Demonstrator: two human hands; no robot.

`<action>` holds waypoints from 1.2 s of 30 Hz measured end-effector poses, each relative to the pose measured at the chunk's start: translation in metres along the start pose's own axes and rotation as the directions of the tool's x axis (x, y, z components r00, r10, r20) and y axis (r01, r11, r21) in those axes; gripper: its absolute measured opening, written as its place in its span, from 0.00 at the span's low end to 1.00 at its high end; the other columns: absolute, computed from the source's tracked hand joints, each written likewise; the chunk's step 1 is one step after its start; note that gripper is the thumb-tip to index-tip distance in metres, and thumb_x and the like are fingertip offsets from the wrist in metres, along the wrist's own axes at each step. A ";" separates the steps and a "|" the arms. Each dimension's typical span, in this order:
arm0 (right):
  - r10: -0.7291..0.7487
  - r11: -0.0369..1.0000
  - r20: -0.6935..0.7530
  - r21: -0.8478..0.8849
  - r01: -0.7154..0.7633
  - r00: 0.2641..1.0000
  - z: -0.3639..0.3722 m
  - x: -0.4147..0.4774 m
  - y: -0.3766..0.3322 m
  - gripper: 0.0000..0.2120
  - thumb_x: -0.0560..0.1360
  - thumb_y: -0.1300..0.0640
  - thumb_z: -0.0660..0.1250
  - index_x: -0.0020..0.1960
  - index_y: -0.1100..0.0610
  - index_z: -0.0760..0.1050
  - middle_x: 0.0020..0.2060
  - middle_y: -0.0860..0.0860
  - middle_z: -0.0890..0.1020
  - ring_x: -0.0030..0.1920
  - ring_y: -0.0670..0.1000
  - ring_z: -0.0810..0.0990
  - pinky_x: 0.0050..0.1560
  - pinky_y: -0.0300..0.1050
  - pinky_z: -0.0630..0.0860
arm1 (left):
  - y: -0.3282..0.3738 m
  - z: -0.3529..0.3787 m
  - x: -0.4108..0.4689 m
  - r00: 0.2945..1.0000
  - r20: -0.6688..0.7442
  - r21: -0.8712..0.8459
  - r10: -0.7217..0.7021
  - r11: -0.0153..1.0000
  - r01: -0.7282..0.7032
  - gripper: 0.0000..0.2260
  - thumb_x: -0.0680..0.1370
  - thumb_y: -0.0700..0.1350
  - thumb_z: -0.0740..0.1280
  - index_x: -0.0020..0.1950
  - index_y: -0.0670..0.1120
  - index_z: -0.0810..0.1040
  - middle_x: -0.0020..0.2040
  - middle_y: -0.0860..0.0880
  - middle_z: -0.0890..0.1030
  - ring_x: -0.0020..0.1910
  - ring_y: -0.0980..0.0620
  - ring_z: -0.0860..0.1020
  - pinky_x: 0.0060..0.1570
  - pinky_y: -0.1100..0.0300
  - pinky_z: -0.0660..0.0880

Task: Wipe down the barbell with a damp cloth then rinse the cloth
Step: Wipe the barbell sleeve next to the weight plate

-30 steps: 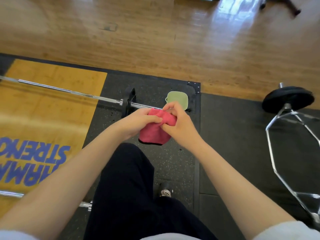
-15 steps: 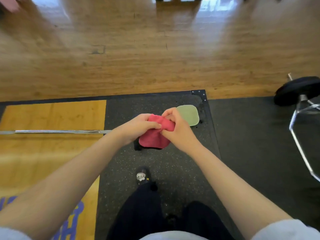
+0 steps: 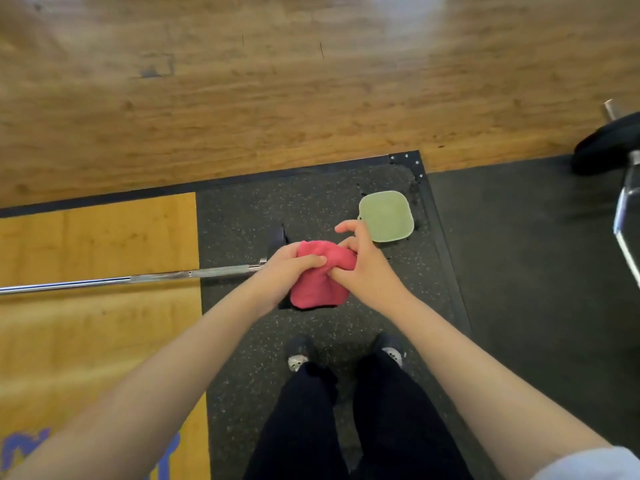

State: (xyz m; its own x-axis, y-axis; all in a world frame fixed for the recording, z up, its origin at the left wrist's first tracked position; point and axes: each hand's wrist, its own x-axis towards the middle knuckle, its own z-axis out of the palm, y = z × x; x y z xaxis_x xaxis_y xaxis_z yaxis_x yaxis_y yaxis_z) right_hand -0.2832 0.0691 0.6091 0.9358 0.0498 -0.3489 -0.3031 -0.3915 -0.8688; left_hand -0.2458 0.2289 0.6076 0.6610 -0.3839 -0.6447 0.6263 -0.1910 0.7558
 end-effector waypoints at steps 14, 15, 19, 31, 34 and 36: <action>0.082 0.994 0.134 0.056 -0.090 0.988 0.057 0.133 0.221 0.23 0.73 0.64 0.69 0.60 0.50 0.63 0.45 0.57 0.79 0.40 0.50 0.76 0.42 0.49 0.75 | -0.167 -0.014 0.182 0.981 -0.187 -0.101 -0.056 0.994 0.037 0.11 0.75 0.43 0.68 0.58 0.46 0.79 0.53 0.46 0.84 0.56 0.47 0.80 0.62 0.45 0.74; 0.083 0.994 0.147 0.058 -0.093 0.986 0.061 0.142 0.239 0.22 0.73 0.65 0.69 0.60 0.51 0.63 0.45 0.58 0.79 0.40 0.50 0.76 0.41 0.49 0.74 | -0.180 -0.014 0.195 0.979 -0.196 -0.096 -0.060 0.994 0.041 0.12 0.74 0.45 0.69 0.58 0.47 0.79 0.53 0.46 0.84 0.56 0.47 0.80 0.62 0.44 0.73; 0.048 0.999 0.233 0.008 -0.051 0.971 0.069 0.185 0.299 0.22 0.72 0.65 0.71 0.59 0.52 0.65 0.42 0.53 0.80 0.37 0.46 0.76 0.39 0.41 0.74 | -0.221 -0.020 0.245 0.983 -0.171 -0.090 -0.062 0.995 0.047 0.09 0.78 0.42 0.66 0.58 0.48 0.79 0.53 0.48 0.84 0.56 0.48 0.80 0.63 0.46 0.73; -0.120 0.937 0.452 -0.242 0.251 0.884 0.099 0.295 0.386 0.14 0.70 0.64 0.72 0.52 0.52 0.72 0.41 0.48 0.76 0.38 0.45 0.73 0.37 0.40 0.70 | -0.322 -0.034 0.348 0.934 -0.356 -0.315 -0.023 0.944 -0.097 0.09 0.80 0.40 0.61 0.57 0.48 0.78 0.54 0.48 0.83 0.57 0.49 0.79 0.58 0.49 0.76; -0.146 0.923 0.461 -0.255 0.289 0.875 0.106 0.297 0.400 0.09 0.71 0.63 0.72 0.48 0.53 0.75 0.42 0.46 0.77 0.40 0.43 0.74 0.41 0.40 0.71 | -0.340 -0.032 0.357 0.899 -0.437 -0.360 -0.022 0.920 -0.152 0.09 0.80 0.40 0.62 0.58 0.47 0.77 0.54 0.48 0.83 0.56 0.49 0.80 0.54 0.49 0.78; -0.159 0.928 0.473 -0.229 0.295 0.866 0.107 0.298 0.412 0.07 0.71 0.62 0.72 0.44 0.52 0.75 0.38 0.43 0.76 0.37 0.39 0.73 0.38 0.35 0.68 | -0.351 -0.029 0.363 0.877 -0.481 -0.357 0.002 0.913 -0.197 0.10 0.80 0.40 0.62 0.59 0.46 0.77 0.54 0.48 0.83 0.55 0.50 0.81 0.55 0.48 0.78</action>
State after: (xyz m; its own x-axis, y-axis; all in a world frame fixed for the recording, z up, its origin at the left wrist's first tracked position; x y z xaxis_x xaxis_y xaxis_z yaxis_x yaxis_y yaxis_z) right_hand -0.1489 0.0211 0.1092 0.7738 0.5402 -0.3307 0.0359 -0.5587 -0.8286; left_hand -0.2137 0.1825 0.1055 0.7795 0.0975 -0.6188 0.5887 0.2235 0.7768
